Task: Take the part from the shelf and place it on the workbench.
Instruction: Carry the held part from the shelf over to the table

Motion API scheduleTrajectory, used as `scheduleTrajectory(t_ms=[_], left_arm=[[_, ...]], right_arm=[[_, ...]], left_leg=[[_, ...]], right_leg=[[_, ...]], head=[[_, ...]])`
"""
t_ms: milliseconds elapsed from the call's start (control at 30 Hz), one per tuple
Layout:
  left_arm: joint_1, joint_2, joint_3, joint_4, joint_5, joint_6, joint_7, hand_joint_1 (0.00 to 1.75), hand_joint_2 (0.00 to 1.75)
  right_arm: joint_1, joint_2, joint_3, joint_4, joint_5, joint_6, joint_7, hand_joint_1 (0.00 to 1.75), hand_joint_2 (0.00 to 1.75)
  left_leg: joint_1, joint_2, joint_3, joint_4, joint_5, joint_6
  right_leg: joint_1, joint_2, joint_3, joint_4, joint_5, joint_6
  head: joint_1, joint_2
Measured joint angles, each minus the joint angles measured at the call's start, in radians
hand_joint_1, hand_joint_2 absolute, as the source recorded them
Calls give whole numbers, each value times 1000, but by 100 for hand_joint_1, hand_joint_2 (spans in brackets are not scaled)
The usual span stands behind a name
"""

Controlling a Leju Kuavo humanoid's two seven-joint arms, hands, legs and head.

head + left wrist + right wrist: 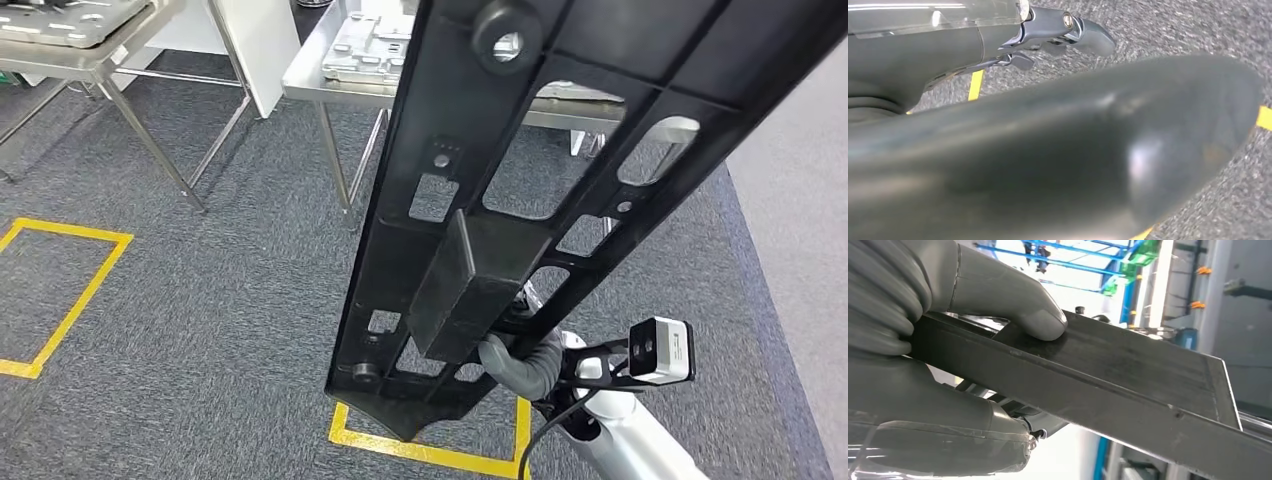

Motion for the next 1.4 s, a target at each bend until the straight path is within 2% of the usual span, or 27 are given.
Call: scheduleTrajectory(t_ms=[67, 100, 133, 167, 200, 267, 333, 433, 500, 567, 600, 633, 667, 733, 800, 833, 900, 967, 1000, 1067, 1100, 1133, 1167, 1233, 1267, 1333, 1400], left_arm=[[1, 0, 0, 0, -1, 0, 0, 0, 0], [2, 0, 0, 0, -1, 0, 0, 0, 0], [3, 0, 0, 0, -1, 1, 0, 0, 0], [4, 0, 0, 0, -1, 1, 0, 0, 0], [4, 0, 0, 0, -1, 1, 0, 0, 0], [3, 0, 0, 0, -1, 3, 0, 0, 0], [4, 0, 0, 0, -1, 8, 1, 0, 0], [5, -2, 0, 0, -1, 14, 3, 0, 0], [3, -4, 0, 0, -1, 17, 4, 0, 0], [2, -5, 0, 0, -1, 22, 5, 0, 0], [3, -6, 0, 0, -1, 23, 6, 0, 0], [3, -7, 0, 0, -1, 23, 6, 0, 0], [3, -9, 0, 0, -1, 24, 6, 0, 0], [4, -12, 0, 0, 0, 23, 5, 0, 0], [5, -14, 1, 0, 2, 23, 4, 0, 0], [6, -15, 2, 0, 3, 23, 3, 0, 0], [6, -15, 2, 0, 5, 24, 2, 0, 0], [5, -15, 3, 0, 5, 24, 0, 0, 0], [5, -15, 4, 0, 5, 24, -1, 0, 0], [7, -15, 5, 0, 5, 24, -1, 0, 0], [9, -15, 6, 0, 5, 25, -1, 0, 0], [10, -15, 7, 0, 5, 25, -1, 0, 0], [11, -15, 8, 0, 5, 25, -1, 0, 0], [11, -15, 9, 0, 4, 25, -1, 0, 0], [11, -15, 10, 0, 3, 25, -2, 0, 0], [10, -15, 10, 0, 1, 24, -2, 0, 0], [10, -15, 11, 0, 1, 24, -3, 0, 0]], right_arm=[[6, 4, -3, 0, 5, 6, -8, 175, 175], [12, 5, -4, 0, 7, 10, -11, 175, 175], [16, 6, -6, 0, 9, 13, -12, 175, 175], [19, 7, -8, -1, 9, 15, -14, 175, 175], [21, 8, -11, -1, 10, 16, -16, 175, 175], [23, 11, -18, -1, 9, 18, -20, 175, 175], [28, 14, -26, -1, 7, 21, -25, 175, 175], [36, 16, -35, -1, 4, 28, -32, 175, 175], [40, 15, -40, -1, 6, 33, -42, 175, 175], [56, 15, -48, 2, 19, 43, -60, 175, 175], [71, 15, -52, 3, 30, 53, -71, 175, 175], [91, 15, -58, 4, 45, 66, -80, 175, 175], [115, 15, -66, 3, 60, 81, -87, 175, 175], [168, 17, -88, -8, 92, 115, -94, 175, 175], [216, 21, -111, -25, 120, 142, -96, 175, 175], [237, 23, -122, -34, 131, 152, -96, 175, 175], [274, 29, -143, -49, 147, 169, -96, 175, 175], [302, 37, -165, -62, 158, 186, -97, 175, 175], [312, 42, -174, -67, 161, 192, -97, 175, 175], [325, 48, -185, -70, 163, 195, -97, 175, 175], [331, 50, -189, -71, 164, 195, -97, 175, 175], [338, 52, -193, -71, 164, 196, -97, 175, 175], [344, 53, -197, -72, 165, 197, -97, 175, 175], [356, 55, -205, -79, 167, 202, -97, 175, 175], [361, 56, -208, -83, 169, 206, -97, 175, 175], [373, 58, -215, -91, 172, 212, -97, 175, 175], [389, 58, -225, -100, 175, 218, -97, 175, 175]], left_leg=[[3, 0, -76, 140, -53, -6], [4, 0, -104, 182, -58, -8], [4, 0, -113, 185, -42, -8], [4, 0, -100, 145, -7, -7], [4, -3, -71, 74, 38, -4], [3, -20, -14, -52, 89, 5], [1, -30, 4, -91, 90, 15], [5, -16, 10, -103, 92, 31], [9, -4, 19, -112, 92, 42], [7, 7, 22, -112, 88, 48], [6, 12, 25, -111, 85, 49], [6, 16, 28, -111, 82, 49], [5, 20, 33, -110, 77, 48], [4, 27, 46, -109, 66, 42], [-1, 34, 55, -108, 55, 32], [-3, 38, 58, -109, 51, 26], [-3, 46, 64, -113, 44, 14], [-1, 38, 58, -82, 20, 3], [1, 28, 38, -35, -5, -1], [4, 16, -34, 108, -67, -7], [4, 14, -69, 165, -83, -9], [5, 14, -88, 188, -77, -9], [5, 14, -86, 168, -50, -8], [4, 12, -33, 36, 33, 0], [2, 11, -4, -30, 61, 6], [-3, 9, 26, -94, 75, 17], [-3, 8, 29, -100, 72, 27]], right_leg=[[2, 0, 4, 0, -4, -6], [3, 0, 5, 1, -7, -6], [4, 3, 8, 3, -10, -6], [4, 6, 12, 5, -14, -4], [4, 10, 16, 7, -19, -1], [6, 17, 20, 11, -26, 6], [6, 25, 17, 12, -27, 15], [5, 30, 13, 20, -35, 31], [5, 19, -26, 100, -77, 39], [4, 11, -103, 238, -130, 44], [2, 10, -135, 289, -140, 45], [1, 9, -148, 301, -129, 46], [0, 5, -141, 274, -99, 45], [2, -20, -76, 130, -24, 39], [9, -42, -30, 30, 9, 29], [13, -43, -25, 17, 7, 24], [12, -28, -23, 13, 6, 15], [6, -19, -11, 4, 5, 3], [4, -16, -5, 0, 3, -2], [6, -9, 1, 0, -2, -10], [8, -5, 3, 0, -5, -11], [9, 0, 7, 2, -9, -11], [9, 4, 12, 3, -14, -10], [10, 10, 25, 6, -25, -6], [11, 12, 30, 8, -30, -2], [12, 15, 34, 8, -36, 7], [13, 15, 36, 6, -39, 18]], head=[[-2, 0], [-2, 0], [-2, 0], [-2, 0], [-2, 0], [-2, 0], [-1, 0], [0, 0], [3, 0], [5, 0], [5, 0], [5, 0], [5, 0], [7, 0], [8, 0], [8, 0], [8, 0], [7, 0], [6, 0], [4, 0], [3, 0], [3, 0], [3, 0], [3, 0], [3, 0], [4, 0], [4, 0]])
